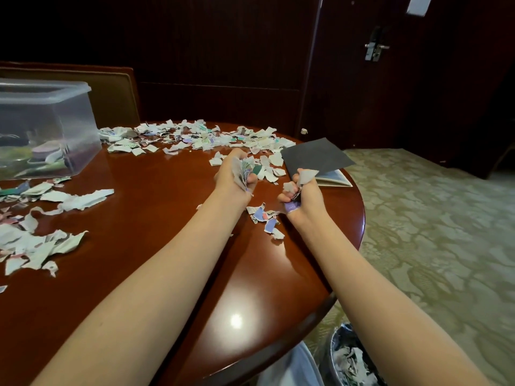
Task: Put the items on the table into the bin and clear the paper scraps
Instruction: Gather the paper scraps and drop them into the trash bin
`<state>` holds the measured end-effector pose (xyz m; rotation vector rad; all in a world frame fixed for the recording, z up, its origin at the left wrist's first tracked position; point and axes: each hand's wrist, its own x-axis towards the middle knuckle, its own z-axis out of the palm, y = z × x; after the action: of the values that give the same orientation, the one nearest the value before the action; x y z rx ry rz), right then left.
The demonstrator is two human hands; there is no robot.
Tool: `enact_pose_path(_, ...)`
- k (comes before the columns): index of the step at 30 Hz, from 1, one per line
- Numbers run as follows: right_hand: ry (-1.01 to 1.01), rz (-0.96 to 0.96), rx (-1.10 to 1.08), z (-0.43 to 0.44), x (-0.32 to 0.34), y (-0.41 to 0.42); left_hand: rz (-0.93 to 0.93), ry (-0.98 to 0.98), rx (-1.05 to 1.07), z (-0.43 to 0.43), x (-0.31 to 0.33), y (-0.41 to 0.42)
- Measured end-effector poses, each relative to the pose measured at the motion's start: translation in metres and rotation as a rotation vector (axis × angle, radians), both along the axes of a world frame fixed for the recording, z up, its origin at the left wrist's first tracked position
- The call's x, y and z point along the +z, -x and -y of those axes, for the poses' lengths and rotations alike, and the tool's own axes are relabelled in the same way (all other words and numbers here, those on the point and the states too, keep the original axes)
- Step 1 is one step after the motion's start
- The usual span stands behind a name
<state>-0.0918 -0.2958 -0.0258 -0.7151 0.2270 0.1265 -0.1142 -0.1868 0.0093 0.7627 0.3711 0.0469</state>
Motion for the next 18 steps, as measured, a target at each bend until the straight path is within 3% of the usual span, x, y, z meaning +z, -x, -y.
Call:
enact_pose_path(8,0.012,0.015,0.001,-0.001,0.001,0.005,0.066,0.046,-0.123,0.017,-0.001,-0.002)
enact_pose_path(18,-0.123,0.043,-0.009,0.022,-0.005,0.006,0.065,0.038,-0.191,0.052,0.009,0.000)
